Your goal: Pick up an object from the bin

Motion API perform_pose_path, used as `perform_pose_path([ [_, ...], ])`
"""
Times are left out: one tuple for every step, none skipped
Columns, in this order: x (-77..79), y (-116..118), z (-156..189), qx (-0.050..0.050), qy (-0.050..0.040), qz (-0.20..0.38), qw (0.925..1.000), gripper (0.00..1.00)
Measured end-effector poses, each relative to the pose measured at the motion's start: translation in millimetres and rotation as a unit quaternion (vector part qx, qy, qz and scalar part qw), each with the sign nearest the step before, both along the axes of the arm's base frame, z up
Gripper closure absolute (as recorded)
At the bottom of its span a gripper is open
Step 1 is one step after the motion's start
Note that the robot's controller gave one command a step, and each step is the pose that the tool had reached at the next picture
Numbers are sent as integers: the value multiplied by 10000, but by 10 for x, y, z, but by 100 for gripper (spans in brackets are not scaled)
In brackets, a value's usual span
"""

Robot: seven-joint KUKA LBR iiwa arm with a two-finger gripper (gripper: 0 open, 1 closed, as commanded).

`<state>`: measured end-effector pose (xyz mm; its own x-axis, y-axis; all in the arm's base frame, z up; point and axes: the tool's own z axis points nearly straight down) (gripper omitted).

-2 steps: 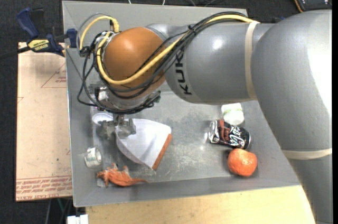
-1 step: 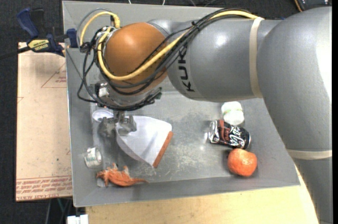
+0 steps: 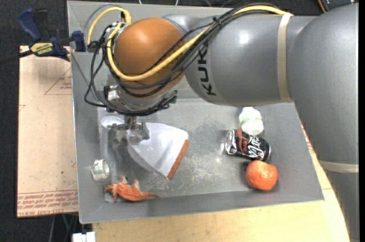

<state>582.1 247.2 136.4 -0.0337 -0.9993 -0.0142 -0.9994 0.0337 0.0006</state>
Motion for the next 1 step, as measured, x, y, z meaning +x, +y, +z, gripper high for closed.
perform_pose_path([
  [19, 8, 162, 16, -35, -9, 10000, 100],
])
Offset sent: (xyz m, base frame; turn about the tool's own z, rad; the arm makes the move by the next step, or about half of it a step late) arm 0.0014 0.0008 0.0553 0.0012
